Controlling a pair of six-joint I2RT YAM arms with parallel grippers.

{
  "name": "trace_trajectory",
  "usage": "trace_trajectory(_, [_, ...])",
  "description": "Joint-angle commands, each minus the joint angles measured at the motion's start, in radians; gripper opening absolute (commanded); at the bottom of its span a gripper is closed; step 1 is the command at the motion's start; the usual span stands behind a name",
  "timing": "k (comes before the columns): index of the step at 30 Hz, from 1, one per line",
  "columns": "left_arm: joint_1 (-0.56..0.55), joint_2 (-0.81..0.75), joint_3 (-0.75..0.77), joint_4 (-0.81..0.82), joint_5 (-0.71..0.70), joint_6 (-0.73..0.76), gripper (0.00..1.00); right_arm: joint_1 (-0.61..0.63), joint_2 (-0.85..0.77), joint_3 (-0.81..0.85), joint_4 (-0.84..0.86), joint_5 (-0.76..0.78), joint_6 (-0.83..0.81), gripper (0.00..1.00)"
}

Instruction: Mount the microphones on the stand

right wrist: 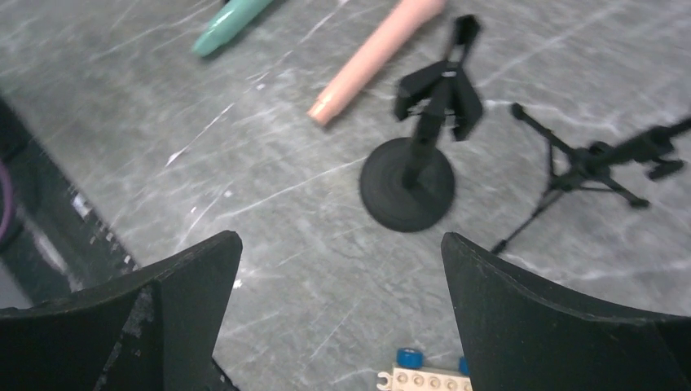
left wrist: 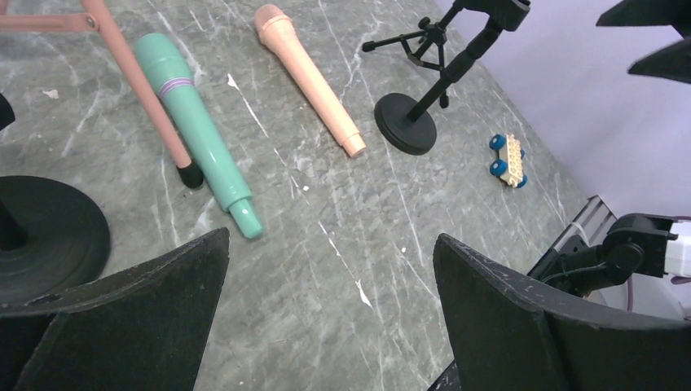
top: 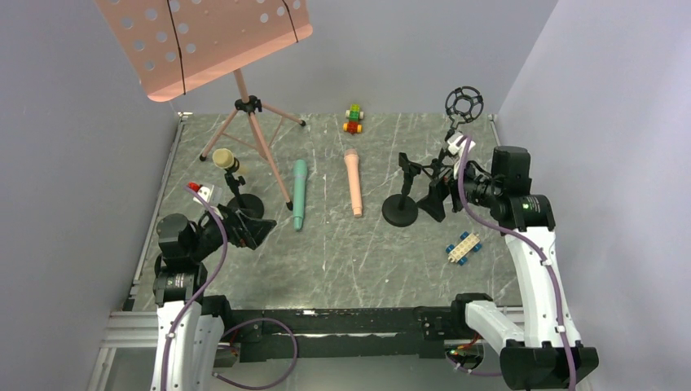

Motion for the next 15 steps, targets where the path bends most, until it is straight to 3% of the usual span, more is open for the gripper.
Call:
trace_trajectory(1, [-0.007,-0.002,-0.001,0.050,0.039,-0.014,0.99,-0.003,-0.033,-0.024,0.202,0.254,0.273,1.00])
trace_trajectory(5, [-0.011,0.005,0.002,0.039,0.033,-0.006,0.99,0.004,-0.068,-0.222,0.389,0.170,0.331,1.00])
trace_trajectory(8, [-0.012,0.009,0.002,0.037,0.035,-0.005,0.99,0.039,-0.093,-0.367,0.572,0.205,0.327,1.00])
trace_trajectory(15, [-0.012,0.013,0.001,0.038,0.030,-0.004,0.99,0.072,-0.010,-0.529,0.925,0.238,0.315,1.00])
